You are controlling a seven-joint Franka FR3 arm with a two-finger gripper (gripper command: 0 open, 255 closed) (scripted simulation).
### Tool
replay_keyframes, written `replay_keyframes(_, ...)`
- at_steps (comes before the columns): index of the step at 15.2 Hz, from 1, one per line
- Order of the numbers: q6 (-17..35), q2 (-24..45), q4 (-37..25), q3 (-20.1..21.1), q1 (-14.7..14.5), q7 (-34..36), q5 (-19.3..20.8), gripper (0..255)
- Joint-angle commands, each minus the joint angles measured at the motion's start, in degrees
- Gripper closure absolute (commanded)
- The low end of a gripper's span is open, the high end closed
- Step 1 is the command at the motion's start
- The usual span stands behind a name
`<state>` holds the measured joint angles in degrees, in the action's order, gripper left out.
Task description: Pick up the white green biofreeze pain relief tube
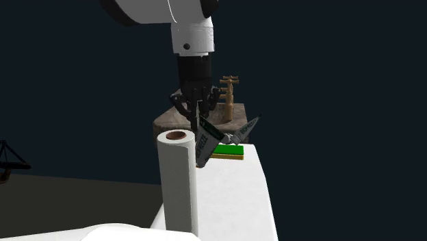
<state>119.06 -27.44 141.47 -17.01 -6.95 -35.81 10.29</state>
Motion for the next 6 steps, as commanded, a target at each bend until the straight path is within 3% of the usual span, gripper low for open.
replay_keyframes(1, -1.70, -0.47, -1.21, 0.26, -0.05, 0.03, -0.12, 255)
replay_keyframes(6, -4.27, -1.05, -3.20, 0.57, -0.12, -0.03, -0.31, 255)
